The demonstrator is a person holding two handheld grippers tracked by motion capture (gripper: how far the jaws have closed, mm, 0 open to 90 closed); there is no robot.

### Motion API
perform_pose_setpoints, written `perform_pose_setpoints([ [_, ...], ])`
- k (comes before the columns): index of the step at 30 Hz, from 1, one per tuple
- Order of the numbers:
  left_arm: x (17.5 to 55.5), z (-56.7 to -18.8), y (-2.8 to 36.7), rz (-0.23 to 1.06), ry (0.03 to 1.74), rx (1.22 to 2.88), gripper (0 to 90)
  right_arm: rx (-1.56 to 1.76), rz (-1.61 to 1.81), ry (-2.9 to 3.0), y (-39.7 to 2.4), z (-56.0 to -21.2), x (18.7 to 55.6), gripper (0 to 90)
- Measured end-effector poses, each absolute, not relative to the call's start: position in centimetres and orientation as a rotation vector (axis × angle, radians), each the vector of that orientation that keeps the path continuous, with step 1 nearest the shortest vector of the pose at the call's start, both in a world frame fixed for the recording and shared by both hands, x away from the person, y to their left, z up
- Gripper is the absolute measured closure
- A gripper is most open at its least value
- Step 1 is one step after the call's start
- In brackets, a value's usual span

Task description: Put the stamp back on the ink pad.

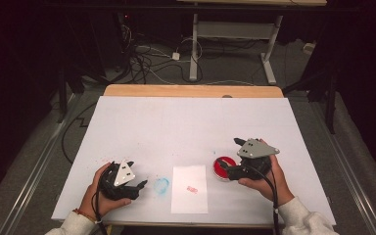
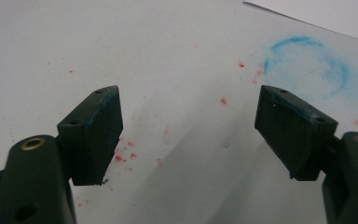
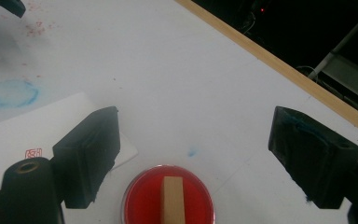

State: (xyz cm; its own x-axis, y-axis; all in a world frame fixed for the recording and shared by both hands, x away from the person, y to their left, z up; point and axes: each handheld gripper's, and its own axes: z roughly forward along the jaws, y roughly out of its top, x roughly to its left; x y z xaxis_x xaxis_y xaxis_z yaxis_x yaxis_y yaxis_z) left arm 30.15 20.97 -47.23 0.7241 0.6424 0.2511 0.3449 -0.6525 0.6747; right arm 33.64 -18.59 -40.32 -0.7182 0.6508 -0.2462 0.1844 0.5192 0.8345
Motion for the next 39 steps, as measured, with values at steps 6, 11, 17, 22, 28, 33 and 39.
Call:
perform_pose_setpoints([
  [6,30.1,-47.2,21.0,0.651,0.745,2.323,22.6,0.663,1.150,2.188,-19.4,-39.8,33.2,19.3],
  [11,30.1,-47.2,21.1,0.652,0.742,2.318,22.6,0.658,1.142,2.175,-20.0,-39.6,32.8,18.1],
  [17,30.1,-47.1,21.1,0.654,0.739,2.314,22.6,0.639,1.130,2.153,-20.6,-39.4,32.1,18.4],
  [22,30.0,-47.1,21.1,0.656,0.746,2.314,22.6,0.638,1.129,2.138,-21.2,-39.3,31.5,18.5],
  [28,29.9,-47.0,21.1,0.659,0.742,2.308,22.6,0.636,1.108,2.125,-22.1,-39.5,30.9,18.5],
  [33,29.9,-47.0,21.1,0.664,0.742,2.300,22.5,0.634,1.086,2.111,-22.6,-39.7,30.5,18.4],
  [39,29.8,-46.8,21.2,0.673,0.734,2.289,22.5,0.639,1.097,2.094,-23.3,-40.1,30.0,18.4],
])
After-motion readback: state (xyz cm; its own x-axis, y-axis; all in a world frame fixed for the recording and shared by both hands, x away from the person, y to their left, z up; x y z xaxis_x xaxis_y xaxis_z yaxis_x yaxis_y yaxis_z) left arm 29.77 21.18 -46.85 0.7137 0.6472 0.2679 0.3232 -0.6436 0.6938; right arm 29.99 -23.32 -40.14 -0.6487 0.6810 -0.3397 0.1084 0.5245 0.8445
